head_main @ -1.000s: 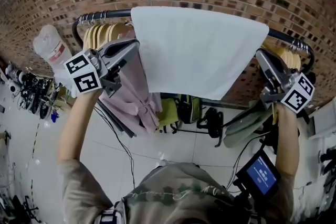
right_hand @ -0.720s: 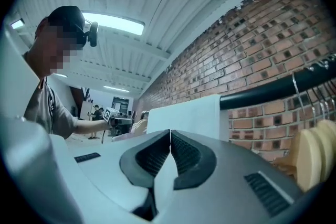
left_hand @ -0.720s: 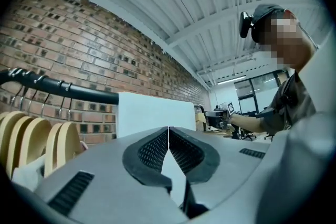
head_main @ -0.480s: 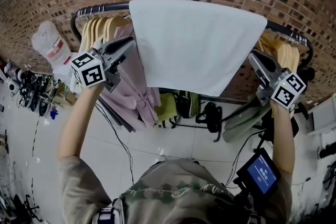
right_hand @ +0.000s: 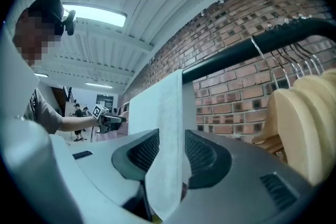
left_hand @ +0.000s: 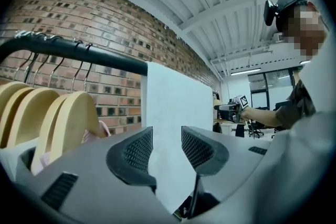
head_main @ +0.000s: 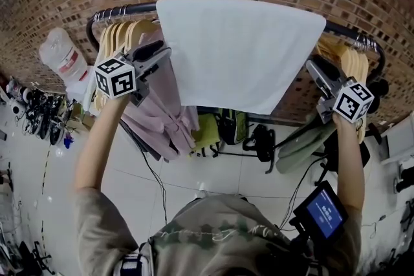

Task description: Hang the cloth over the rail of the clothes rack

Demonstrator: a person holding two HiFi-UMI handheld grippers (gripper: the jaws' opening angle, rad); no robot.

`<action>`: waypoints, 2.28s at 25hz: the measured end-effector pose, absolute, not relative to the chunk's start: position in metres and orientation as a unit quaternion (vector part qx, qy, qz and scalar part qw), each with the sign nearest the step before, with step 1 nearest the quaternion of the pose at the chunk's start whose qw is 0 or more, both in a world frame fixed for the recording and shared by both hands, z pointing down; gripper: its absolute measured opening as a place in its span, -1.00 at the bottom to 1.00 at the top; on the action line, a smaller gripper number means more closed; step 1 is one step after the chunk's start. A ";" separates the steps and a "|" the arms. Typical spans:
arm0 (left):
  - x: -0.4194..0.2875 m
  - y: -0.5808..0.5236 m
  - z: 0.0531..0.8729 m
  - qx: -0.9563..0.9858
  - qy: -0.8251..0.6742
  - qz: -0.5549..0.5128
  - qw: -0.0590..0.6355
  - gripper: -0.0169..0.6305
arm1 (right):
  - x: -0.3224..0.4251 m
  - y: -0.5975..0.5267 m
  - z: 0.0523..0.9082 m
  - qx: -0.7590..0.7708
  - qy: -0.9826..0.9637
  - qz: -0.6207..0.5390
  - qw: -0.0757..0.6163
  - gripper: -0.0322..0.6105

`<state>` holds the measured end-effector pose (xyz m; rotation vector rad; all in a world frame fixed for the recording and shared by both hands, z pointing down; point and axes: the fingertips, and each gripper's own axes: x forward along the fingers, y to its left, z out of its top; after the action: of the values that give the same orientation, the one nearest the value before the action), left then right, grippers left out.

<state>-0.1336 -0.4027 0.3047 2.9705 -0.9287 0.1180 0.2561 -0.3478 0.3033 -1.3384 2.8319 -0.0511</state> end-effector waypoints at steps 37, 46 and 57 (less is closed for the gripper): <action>-0.102 -0.398 0.302 0.966 -0.256 0.040 0.020 -0.87 | 0.243 -0.334 0.302 -0.356 0.934 -0.019 0.027 -0.83; -0.100 -0.383 0.281 0.971 -0.238 0.021 0.009 -0.89 | 0.241 -0.323 0.260 -0.347 0.937 0.022 0.036 -0.83; -0.095 -0.385 0.224 0.970 -0.244 -0.013 -0.020 -0.89 | 0.247 -0.334 0.215 -0.352 0.932 0.050 0.066 -0.83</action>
<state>-0.0950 -0.3850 0.2240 3.0861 -0.7759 -0.0402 0.2469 -0.3343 0.2149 -1.0628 2.8117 0.1507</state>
